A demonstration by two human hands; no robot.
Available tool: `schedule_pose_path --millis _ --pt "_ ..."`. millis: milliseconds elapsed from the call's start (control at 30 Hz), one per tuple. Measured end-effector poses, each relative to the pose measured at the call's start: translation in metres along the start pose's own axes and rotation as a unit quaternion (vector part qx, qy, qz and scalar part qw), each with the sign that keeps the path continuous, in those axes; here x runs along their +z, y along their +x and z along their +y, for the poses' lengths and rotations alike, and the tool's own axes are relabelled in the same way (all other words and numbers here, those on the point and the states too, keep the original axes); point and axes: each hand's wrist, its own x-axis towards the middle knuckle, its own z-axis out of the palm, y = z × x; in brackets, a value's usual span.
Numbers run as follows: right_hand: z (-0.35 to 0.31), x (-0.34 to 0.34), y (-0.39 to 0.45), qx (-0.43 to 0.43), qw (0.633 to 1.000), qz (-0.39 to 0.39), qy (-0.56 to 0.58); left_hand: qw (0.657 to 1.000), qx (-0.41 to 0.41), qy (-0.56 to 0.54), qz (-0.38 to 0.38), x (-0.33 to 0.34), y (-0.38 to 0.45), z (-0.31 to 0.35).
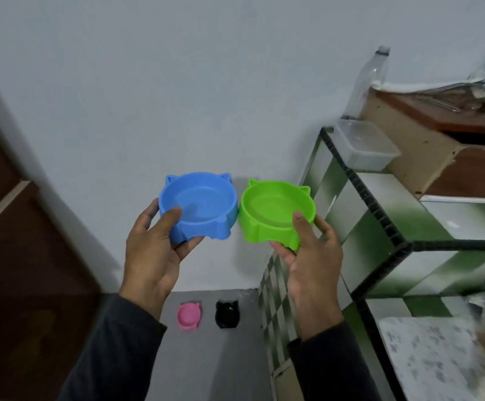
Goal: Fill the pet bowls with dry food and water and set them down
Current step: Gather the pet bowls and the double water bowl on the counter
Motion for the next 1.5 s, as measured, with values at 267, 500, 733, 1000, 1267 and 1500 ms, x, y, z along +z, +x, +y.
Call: schedule_pose_path --millis 267,500,733,1000,1267,1500 --pt "-0.045 0.005 0.003 -0.044 0.999 0.004 -0.009 0.999 0.019 -0.01 -0.037 0.045 -0.006 0.015" --pt "-0.069 -0.008 -0.005 -0.079 0.997 -0.001 0.001 0.997 0.009 -0.009 -0.072 0.065 -0.015 0.013" --pt "-0.083 -0.022 -0.032 -0.12 0.99 0.067 0.006 0.991 -0.038 -0.003 -0.129 0.079 -0.02 0.009" --pt "-0.083 -0.038 -0.09 -0.164 0.972 0.165 0.037 0.97 -0.11 0.021 -0.218 0.086 -0.038 0.014" --pt "-0.075 -0.072 -0.17 -0.206 0.939 0.272 0.046 0.934 -0.179 0.056 -0.304 0.074 -0.079 -0.002" --pt "-0.073 -0.122 -0.249 -0.236 0.901 0.358 0.07 0.896 -0.242 0.074 -0.366 0.07 -0.143 -0.037"
